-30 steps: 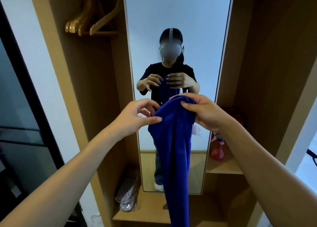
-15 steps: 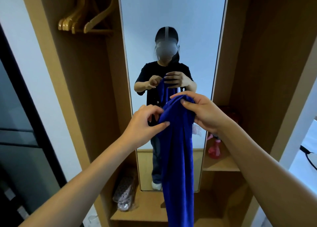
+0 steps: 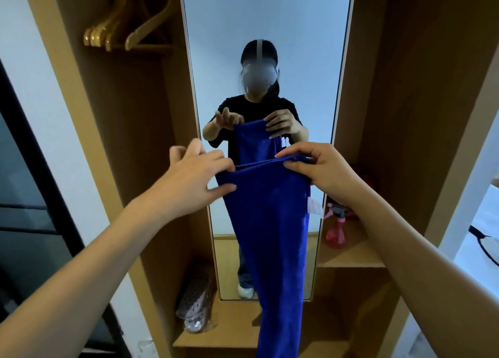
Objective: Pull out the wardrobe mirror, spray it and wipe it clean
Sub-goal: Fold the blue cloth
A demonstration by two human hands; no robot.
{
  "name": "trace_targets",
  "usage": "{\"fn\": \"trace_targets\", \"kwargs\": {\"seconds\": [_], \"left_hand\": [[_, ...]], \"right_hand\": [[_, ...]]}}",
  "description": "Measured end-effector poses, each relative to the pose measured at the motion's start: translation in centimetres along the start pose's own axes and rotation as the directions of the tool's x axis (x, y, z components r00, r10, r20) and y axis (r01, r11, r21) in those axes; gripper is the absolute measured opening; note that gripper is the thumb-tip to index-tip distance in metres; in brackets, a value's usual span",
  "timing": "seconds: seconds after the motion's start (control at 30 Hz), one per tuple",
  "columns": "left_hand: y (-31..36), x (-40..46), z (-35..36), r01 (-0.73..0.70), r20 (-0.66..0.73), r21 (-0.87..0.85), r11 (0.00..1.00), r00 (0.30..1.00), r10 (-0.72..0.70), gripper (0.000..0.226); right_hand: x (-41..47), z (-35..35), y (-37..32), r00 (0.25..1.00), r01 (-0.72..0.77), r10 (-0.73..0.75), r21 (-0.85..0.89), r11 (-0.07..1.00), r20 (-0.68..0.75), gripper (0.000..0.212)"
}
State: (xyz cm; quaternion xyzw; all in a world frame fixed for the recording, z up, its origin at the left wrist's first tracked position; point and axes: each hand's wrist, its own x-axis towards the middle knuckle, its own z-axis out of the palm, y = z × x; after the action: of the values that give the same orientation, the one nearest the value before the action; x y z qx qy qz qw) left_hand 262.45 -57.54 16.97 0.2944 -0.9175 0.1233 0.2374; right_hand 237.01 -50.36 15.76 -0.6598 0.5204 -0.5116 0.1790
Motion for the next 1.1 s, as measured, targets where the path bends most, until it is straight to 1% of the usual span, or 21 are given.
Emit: {"fn": "trace_targets", "kwargs": {"seconds": [0.07, 0.13, 0.17, 0.2, 0.23, 0.27, 0.3, 0.33, 0.37, 0.4, 0.43, 0.57, 0.63, 0.67, 0.7, 0.77, 0.83, 0.97, 1.03, 1.1], "left_hand": [[-0.4, 0.2, -0.2, -0.013, -0.075, 0.106, 0.994, 0.997, 0.021, 0.015], [-0.6, 0.3, 0.1, 0.008, -0.122, 0.233, 0.972, 0.992, 0.021, 0.020], [-0.7, 0.3, 0.1, 0.030, -0.146, 0.280, 0.960, 0.989, 0.012, 0.023], [-0.8, 0.3, 0.2, 0.057, -0.156, 0.283, 0.958, 0.988, -0.013, 0.025], [-0.9, 0.3, 0.3, 0.078, -0.148, 0.234, 0.969, 0.988, -0.044, 0.025], [-0.9, 0.4, 0.4, 0.099, -0.115, 0.117, 0.988, 0.990, -0.086, 0.026], [-0.9, 0.5, 0.4, 0.131, -0.056, -0.058, 0.990, 0.989, -0.135, 0.026], [-0.8, 0.6, 0.4, 0.183, 0.021, -0.253, 0.950, 0.983, -0.184, 0.024], [-0.6, 0.7, 0.3, 0.239, 0.093, -0.421, 0.875, 0.971, -0.221, 0.022], [-0.5, 0.7, 0.3, 0.275, 0.134, -0.538, 0.797, 0.961, -0.241, 0.021], [-0.4, 0.7, 0.2, 0.293, 0.151, -0.618, 0.729, 0.955, -0.256, 0.021], [-0.5, 0.4, -0.1, 0.315, 0.156, -0.793, 0.521, 0.932, -0.326, 0.020], [-0.7, 0.3, -0.3, 0.316, 0.179, -0.840, 0.441, 0.929, -0.325, 0.034], [-0.8, 0.2, -0.4, 0.320, 0.188, -0.843, 0.433, 0.929, -0.319, 0.042], [-0.8, 0.1, -0.6, 0.320, 0.190, -0.839, 0.439, 0.930, -0.316, 0.042], [-1.1, 0.1, -0.8, 0.318, 0.179, -0.838, 0.443, 0.928, -0.327, 0.023], [-1.1, 0.0, -1.1, 0.318, 0.176, -0.861, 0.397, 0.919, -0.354, 0.016], [-1.1, -0.3, -1.3, 0.285, 0.172, -0.928, 0.239, 0.898, -0.404, 0.017], [-0.8, -0.3, -1.2, 0.263, 0.188, -0.953, 0.147, 0.900, -0.394, 0.017], [-0.5, -0.2, -1.0, 0.252, 0.208, -0.964, 0.082, 0.911, -0.357, 0.016]], "right_hand": [[0.2, -0.1, -0.1, 1.000, 0.027, -0.027, -0.115, 0.993, 0.006, 0.016], [0.3, -0.3, -0.2, 0.999, 0.054, -0.051, -0.245, 0.968, 0.017, 0.014], [0.4, -0.4, -0.4, 0.998, 0.063, -0.058, -0.311, 0.948, 0.027, 0.013], [0.4, -0.6, -0.7, 0.997, 0.073, -0.062, -0.364, 0.928, 0.043, 0.013], [0.4, -0.8, -0.9, 0.996, 0.085, -0.065, -0.397, 0.914, 0.063, 0.013], [0.4, -1.1, -1.2, 0.994, 0.095, -0.066, -0.414, 0.905, 0.084, 0.013], [0.4, -1.4, -1.5, 0.993, 0.099, -0.061, -0.419, 0.903, 0.104, 0.013], [0.4, -1.6, -1.7, 0.991, 0.093, -0.046, -0.410, 0.908, 0.123, 0.015], [0.4, -1.9, -1.9, 0.990, 0.077, -0.024, -0.388, 0.918, 0.140, 0.016], [0.4, -2.1, -2.0, 0.988, 0.056, 0.001, -0.363, 0.930, 0.155, 0.016], [0.5, -2.4, -2.1, 0.985, 0.034, 0.025, -0.335, 0.941, 0.170, 0.016], [0.3, -2.9, -2.2, 0.965, -0.062, 0.105, -0.179, 0.982, 0.239, 0.018], [0.1, -3.0, -2.0, 0.953, -0.094, 0.120, -0.104, 0.990, 0.280, 0.021], [0.0, -3.0, -1.9, 0.950, -0.107, 0.122, -0.069, 0.992, 0.289, 0.023], [-0.1, -3.0, -1.8, 0.950, -0.117, 0.124, -0.040, 0.992, 0.286, 0.024], [-0.2, -2.8, -1.8, 0.959, -0.120, 0.117, -0.004, 0.993, 0.258, 0.024], [-0.2, -2.5, -1.8, 0.971, -0.107, 0.095, 0.041, 0.993, 0.221, 0.023], [0.2, -1.8, -2.4, 0.988, -0.103, 0.078, 0.193, 0.976, 0.136, 0.020], [0.3, -1.2, -2.8, 0.986, -0.122, 0.084, 0.277, 0.953, 0.143, 0.016], [0.5, -0.6, -3.2, 0.980, -0.168, 0.118, 0.355, 0.919, 0.158, 0.016]]}}
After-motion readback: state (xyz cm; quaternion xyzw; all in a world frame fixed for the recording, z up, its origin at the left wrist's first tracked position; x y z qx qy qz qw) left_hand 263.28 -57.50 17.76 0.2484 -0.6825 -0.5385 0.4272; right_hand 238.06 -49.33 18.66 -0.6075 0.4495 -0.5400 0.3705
